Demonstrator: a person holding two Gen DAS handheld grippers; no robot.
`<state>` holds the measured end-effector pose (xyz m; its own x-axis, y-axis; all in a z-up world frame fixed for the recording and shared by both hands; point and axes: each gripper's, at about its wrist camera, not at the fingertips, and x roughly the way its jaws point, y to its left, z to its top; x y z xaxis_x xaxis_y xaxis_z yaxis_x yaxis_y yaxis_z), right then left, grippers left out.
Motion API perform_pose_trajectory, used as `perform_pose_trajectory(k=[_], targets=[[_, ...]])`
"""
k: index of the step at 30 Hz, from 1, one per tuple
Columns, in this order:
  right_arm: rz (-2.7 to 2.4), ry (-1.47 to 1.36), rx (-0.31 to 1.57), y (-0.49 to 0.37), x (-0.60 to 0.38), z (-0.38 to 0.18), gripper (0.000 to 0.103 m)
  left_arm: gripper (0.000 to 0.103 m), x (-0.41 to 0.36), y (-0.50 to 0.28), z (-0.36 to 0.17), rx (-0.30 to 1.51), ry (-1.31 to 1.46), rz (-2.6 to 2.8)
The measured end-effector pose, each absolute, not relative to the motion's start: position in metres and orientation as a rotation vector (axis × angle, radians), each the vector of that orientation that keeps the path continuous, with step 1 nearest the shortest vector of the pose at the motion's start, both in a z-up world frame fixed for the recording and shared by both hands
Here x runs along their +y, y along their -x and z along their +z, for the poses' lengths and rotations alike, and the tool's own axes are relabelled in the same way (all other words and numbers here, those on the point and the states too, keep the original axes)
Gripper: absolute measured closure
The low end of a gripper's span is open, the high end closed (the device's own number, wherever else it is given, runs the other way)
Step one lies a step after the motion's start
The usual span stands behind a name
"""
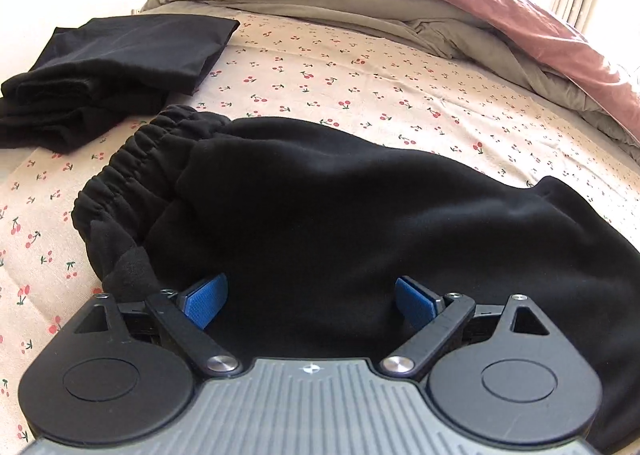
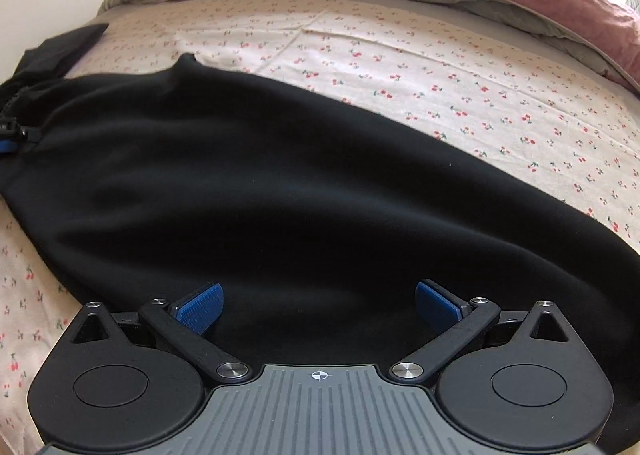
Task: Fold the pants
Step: 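Release both grippers and press the pants flat on the sheet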
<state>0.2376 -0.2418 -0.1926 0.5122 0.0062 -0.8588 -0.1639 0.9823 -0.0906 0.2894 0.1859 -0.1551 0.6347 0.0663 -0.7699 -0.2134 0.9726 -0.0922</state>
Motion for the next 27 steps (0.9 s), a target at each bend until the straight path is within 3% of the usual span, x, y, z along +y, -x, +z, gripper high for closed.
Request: perform_pose_trajectory(k=[4,8,13,16,17,20,27], targets=[[0.004,0.072,1.023,-0.240,-0.276,-0.183,0.000,0.008,0.195,-0.284,-0.141,0.814,0.318,0.051],[-0.059,-0.003,1.014,-0.240,-0.297,-0.180,0.000,0.006,0.184,-0.299,-0.127,0.773,0.233,0.060],[-0.058,0.046,1.017,-0.244,-0.296,-0.188,0.000,0.005,0.212,-0.335,-0.147,0.787,0.313,0.088],[-0.045,0.017,1.018,-0.242,-0.307,-0.189,0.000,0.016,0.204,-0.337,-0.143,0.810,0.257,0.151],[-0.060,0.002,1.018,-0.241,-0.316,-0.188,0.000,0.025,0.204,-0.337,-0.141,0.818,0.252,0.185],[-0.155,-0.050,1.008,-0.235,-0.346,-0.186,0.000,0.033,0.217,-0.334,-0.141,0.813,0.319,0.187],[-0.406,-0.106,0.916,-0.205,-0.397,-0.166,0.002,0.028,0.182,-0.330,-0.133,0.834,0.199,0.206]])
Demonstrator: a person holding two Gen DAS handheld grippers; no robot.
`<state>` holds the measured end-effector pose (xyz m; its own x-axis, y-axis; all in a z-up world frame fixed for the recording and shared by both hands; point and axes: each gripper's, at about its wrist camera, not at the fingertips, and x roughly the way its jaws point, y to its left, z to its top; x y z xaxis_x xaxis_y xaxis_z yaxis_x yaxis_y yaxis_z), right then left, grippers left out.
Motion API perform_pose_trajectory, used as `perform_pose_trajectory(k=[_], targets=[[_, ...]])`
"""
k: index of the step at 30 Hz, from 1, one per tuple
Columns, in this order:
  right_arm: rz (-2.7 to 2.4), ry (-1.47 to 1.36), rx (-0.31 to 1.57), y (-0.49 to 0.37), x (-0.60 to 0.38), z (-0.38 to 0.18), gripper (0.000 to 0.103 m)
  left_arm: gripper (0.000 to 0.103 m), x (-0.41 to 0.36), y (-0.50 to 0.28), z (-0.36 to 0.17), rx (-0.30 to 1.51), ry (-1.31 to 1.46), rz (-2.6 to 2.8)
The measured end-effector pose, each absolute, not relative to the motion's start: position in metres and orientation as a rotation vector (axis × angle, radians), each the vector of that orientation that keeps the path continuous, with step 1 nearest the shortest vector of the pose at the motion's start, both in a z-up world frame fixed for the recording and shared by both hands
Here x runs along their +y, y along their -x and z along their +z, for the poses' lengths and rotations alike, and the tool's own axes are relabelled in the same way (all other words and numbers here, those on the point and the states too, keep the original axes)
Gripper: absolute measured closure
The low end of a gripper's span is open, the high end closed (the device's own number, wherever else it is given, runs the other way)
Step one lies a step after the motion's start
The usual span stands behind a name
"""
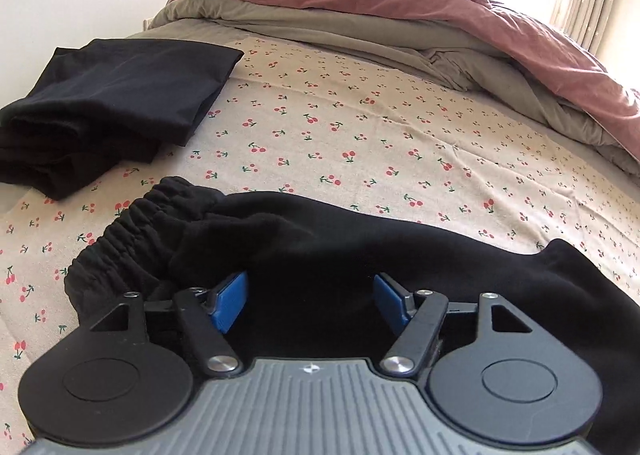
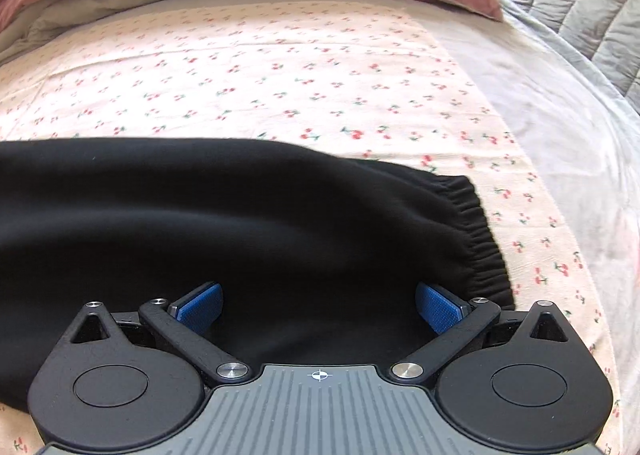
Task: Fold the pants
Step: 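Release both grippers and press the pants flat on the sheet, then grasp the elastic cuffs of the black sweatpants with the right gripper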
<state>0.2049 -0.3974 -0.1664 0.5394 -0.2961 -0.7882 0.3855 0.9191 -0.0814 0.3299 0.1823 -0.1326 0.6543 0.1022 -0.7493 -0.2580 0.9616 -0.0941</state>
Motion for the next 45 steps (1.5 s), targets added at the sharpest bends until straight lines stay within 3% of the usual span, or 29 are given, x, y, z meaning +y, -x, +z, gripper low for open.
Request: perform_pose_trajectory(k=[2,5,6,7,16,19,21,24,35,41,45], targets=[[-0.389,-0.177,0.875,-0.194,-0.405,-0.158,0.008,0.028,0.165,-0.325,-0.126,0.812,0.215,0.139],[-0.343,-0.253,0.884,-0.188,-0.409,-0.157,0.028,0.024,0.123,-0.316,-0.121,0.806,0.185,0.034],[-0.331,-0.271,0.907,-0.185,-0.411,-0.159,0.040,0.023,0.107,-0.314,-0.122,0.812,0.162,0.005],[-0.327,-0.266,0.924,-0.185,-0.409,-0.161,0.042,0.023,0.093,-0.312,-0.124,0.818,0.141,-0.015],[-0.253,-0.207,0.900,-0.174,-0.383,-0.151,0.045,0.022,-0.020,-0.276,-0.146,0.831,-0.048,-0.248],[-0.326,-0.139,0.981,-0.180,-0.393,-0.172,0.044,0.018,-0.051,-0.268,-0.168,0.885,-0.171,-0.298],[-0.331,-0.165,0.967,-0.179,-0.401,-0.170,0.043,0.008,-0.061,-0.261,-0.176,0.850,-0.234,-0.271],[-0.396,-0.118,0.926,-0.170,-0.402,-0.161,0.043,0.008,-0.058,-0.264,-0.172,0.872,-0.215,-0.269],[-0.497,-0.630,0.748,-0.092,-0.486,-0.149,0.040,0.008,-0.056,-0.258,-0.157,0.844,-0.182,-0.261],[-0.459,-0.919,0.710,-0.079,-0.517,-0.175,0.046,0.008,-0.056,-0.261,-0.160,0.857,-0.178,-0.258],[-0.484,-0.928,0.706,-0.092,-0.519,-0.181,0.049,0.008,-0.055,-0.262,-0.160,0.859,-0.178,-0.256]])
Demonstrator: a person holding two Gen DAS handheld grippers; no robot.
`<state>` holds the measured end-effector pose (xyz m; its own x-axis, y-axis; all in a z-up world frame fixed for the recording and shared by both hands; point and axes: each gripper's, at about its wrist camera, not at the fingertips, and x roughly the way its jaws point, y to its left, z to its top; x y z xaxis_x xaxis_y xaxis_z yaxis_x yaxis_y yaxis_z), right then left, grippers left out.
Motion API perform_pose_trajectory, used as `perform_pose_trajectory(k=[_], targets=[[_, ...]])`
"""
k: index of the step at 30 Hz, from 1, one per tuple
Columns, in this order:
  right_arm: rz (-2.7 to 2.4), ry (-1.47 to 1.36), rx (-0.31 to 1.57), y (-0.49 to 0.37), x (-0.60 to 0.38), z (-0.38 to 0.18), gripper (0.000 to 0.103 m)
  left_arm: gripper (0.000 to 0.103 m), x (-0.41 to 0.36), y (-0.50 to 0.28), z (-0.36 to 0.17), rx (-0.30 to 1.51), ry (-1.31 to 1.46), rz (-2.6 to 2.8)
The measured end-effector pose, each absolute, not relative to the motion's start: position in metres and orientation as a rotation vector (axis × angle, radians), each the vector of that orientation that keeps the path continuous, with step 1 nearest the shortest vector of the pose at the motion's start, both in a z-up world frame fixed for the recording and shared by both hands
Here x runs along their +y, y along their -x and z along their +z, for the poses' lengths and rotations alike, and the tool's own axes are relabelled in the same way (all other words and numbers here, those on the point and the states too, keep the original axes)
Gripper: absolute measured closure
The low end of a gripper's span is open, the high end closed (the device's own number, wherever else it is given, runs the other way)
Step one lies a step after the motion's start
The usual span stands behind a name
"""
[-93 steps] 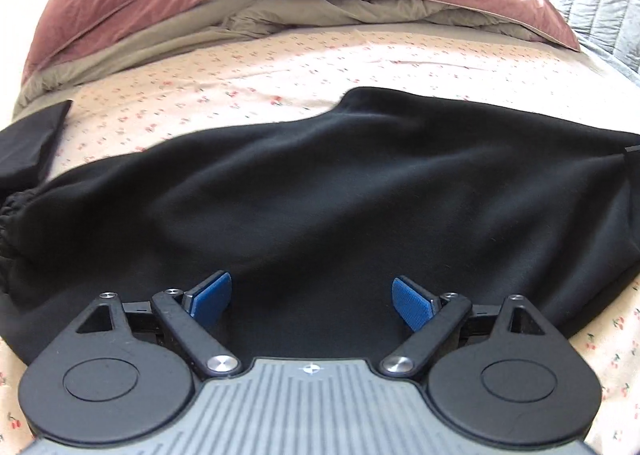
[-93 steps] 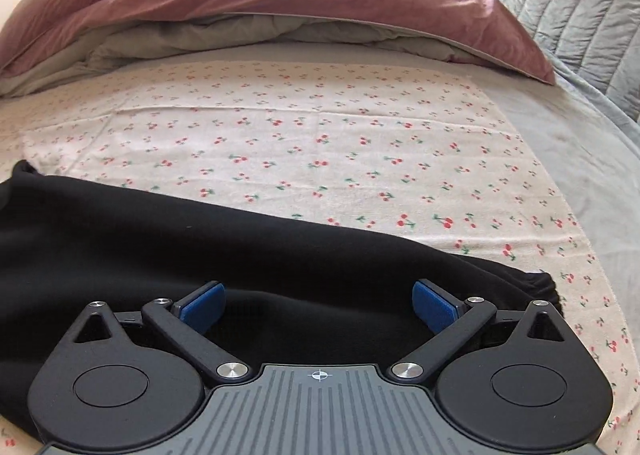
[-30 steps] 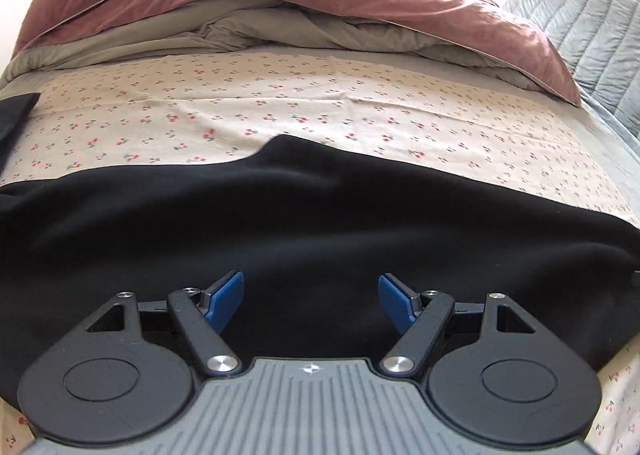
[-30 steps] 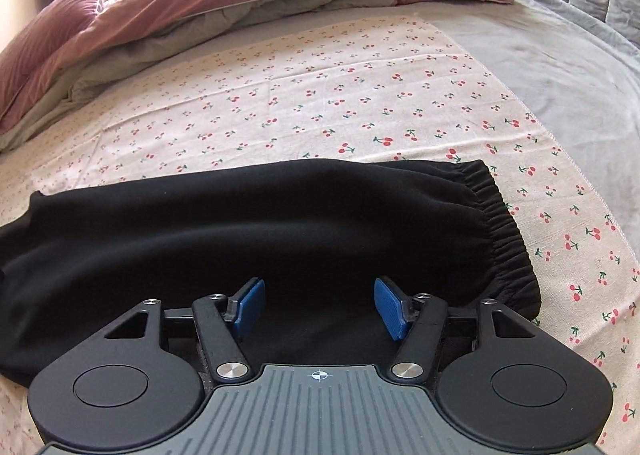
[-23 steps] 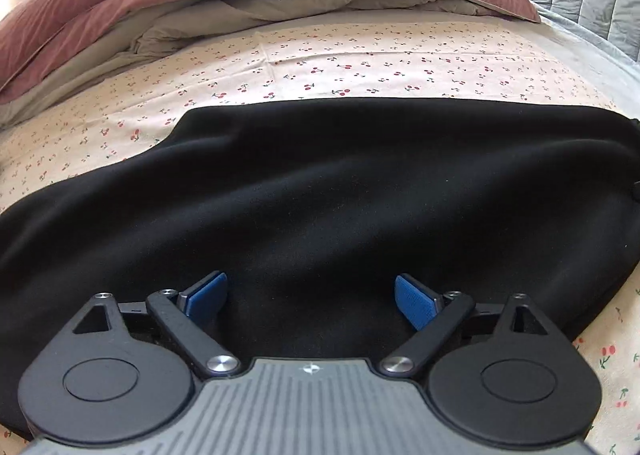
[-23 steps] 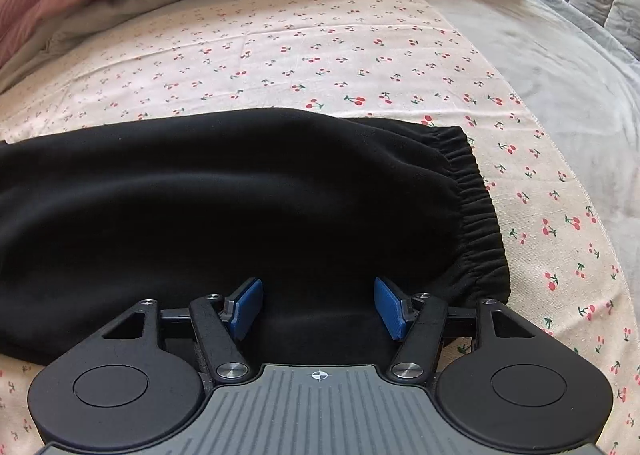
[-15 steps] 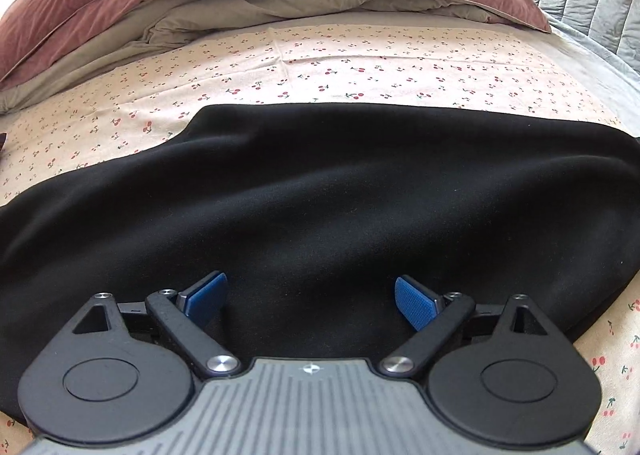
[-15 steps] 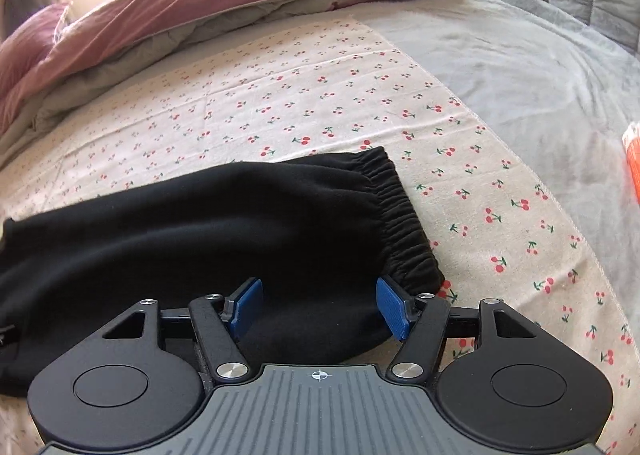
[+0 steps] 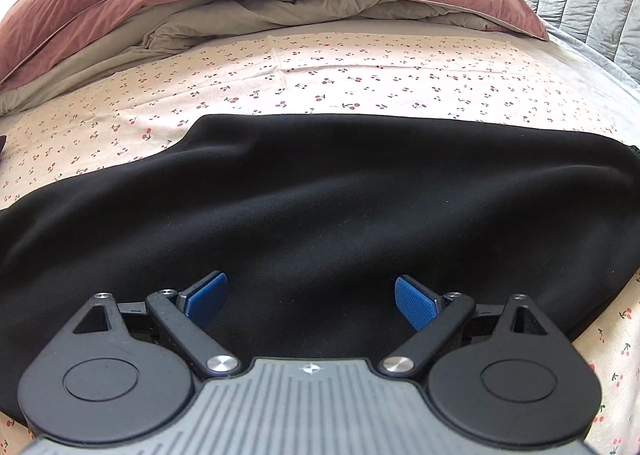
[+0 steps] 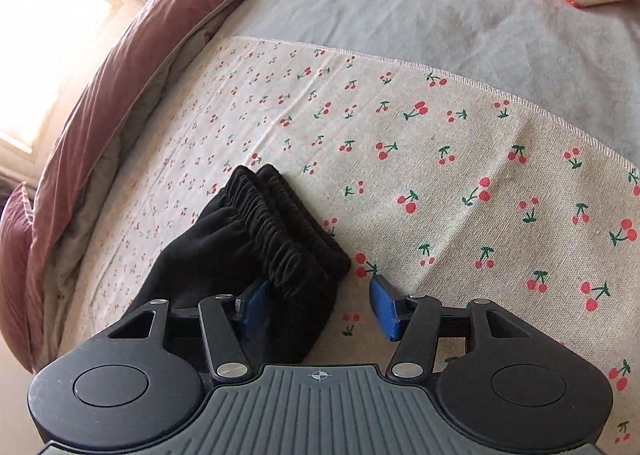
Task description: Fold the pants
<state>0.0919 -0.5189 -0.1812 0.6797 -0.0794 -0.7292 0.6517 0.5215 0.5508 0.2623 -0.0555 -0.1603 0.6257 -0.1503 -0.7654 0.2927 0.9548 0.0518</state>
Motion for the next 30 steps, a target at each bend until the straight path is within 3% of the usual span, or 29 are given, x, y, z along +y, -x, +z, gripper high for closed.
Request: perform_pose_trajectory(k=[8,10,18,24,30], targets=[[-0.481,-0.936,0.657,-0.105,-0.519,-0.189,0.050,0.007,-0.055,-0.265,-0.162,0.872,-0.159,-0.253],[-0.496,-0.917,0.669,-0.106,-0.518,-0.188,0.066,0.007,-0.054,-0.266,-0.161,0.879,-0.146,-0.250],[-0.506,-0.793,0.567,-0.104,-0.488,-0.151,0.079,0.006,-0.051,-0.268,-0.159,0.875,-0.117,-0.237],[-0.405,-0.227,0.400,-0.116,-0.388,-0.099,0.080,0.006,-0.044,-0.273,-0.152,0.876,-0.034,-0.239],[-0.189,0.338,0.377,-0.136,-0.257,-0.117,0.080,0.004,-0.034,-0.277,-0.147,0.879,0.053,-0.238]])
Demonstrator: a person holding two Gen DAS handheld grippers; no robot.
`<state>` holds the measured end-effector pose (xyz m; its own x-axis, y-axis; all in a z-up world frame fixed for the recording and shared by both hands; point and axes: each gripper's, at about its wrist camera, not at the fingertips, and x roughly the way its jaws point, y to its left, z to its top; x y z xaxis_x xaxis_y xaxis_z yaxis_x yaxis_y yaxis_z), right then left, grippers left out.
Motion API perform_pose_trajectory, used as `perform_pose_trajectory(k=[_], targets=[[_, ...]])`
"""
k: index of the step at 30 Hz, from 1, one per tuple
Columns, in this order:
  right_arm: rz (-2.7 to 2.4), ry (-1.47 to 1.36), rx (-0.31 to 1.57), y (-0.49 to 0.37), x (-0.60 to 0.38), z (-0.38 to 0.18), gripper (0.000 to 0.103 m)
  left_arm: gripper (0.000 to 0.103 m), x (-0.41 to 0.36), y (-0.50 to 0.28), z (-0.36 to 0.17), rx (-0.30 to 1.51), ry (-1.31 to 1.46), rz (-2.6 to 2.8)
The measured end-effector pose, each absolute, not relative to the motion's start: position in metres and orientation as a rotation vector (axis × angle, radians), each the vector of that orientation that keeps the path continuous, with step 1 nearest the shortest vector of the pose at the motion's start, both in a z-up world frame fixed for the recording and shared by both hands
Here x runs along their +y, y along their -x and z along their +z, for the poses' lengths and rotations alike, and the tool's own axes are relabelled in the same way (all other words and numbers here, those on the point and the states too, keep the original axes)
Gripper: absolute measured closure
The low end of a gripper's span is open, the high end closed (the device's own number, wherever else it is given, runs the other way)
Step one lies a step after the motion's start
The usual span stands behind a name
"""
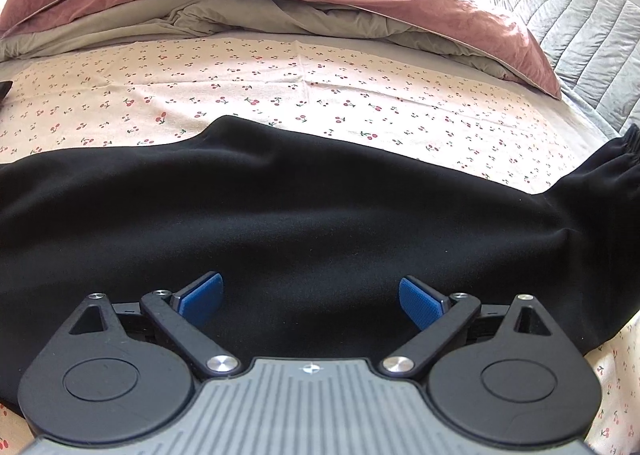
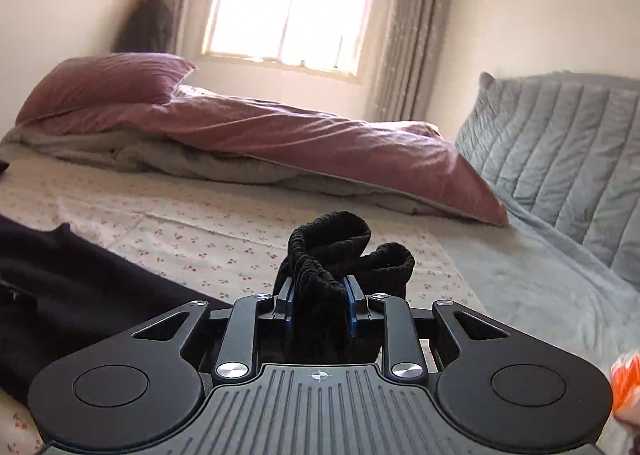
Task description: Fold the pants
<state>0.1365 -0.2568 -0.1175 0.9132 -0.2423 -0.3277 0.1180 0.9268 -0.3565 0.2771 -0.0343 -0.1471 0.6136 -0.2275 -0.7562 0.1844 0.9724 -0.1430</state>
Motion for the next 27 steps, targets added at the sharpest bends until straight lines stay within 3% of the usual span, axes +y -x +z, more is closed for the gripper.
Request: perform_pose_trajectory(k=[5,9,12,16,18,22,23,24,27], targets=[[0.006,0.564,0.545,-0.153,-0.179,-0.166,0.078,0.004,-0.024,-0.280,-0.152,0.921,0.121,-0.232],[0.059,0.635,0.600,-0.156,-0.163,-0.186,0.064,0.004,-0.015,-0.282,-0.153,0.948,0.200,-0.239],[0.076,0.560,0.583,-0.156,-0.171,-0.177,0.059,0.004,-0.014,-0.281,-0.152,0.950,0.226,-0.242],[0.123,0.435,0.565,-0.151,-0.186,-0.164,0.039,0.004,-0.017,-0.280,-0.151,0.953,0.218,-0.254],[0.186,0.312,0.577,-0.150,-0.198,-0.156,0.037,0.004,-0.017,-0.280,-0.151,0.954,0.218,-0.260],[0.125,0.139,0.659,-0.168,-0.226,-0.158,0.042,0.004,-0.014,-0.280,-0.150,0.948,0.226,-0.282],[0.100,0.151,0.669,-0.173,-0.229,-0.163,0.047,0.004,-0.014,-0.280,-0.150,0.945,0.227,-0.292],[0.085,0.159,0.685,-0.177,-0.229,-0.168,0.062,0.004,-0.015,-0.279,-0.150,0.942,0.231,-0.308],[0.089,0.190,0.716,-0.184,-0.223,-0.183,0.073,0.004,-0.019,-0.278,-0.151,0.938,0.250,-0.355]])
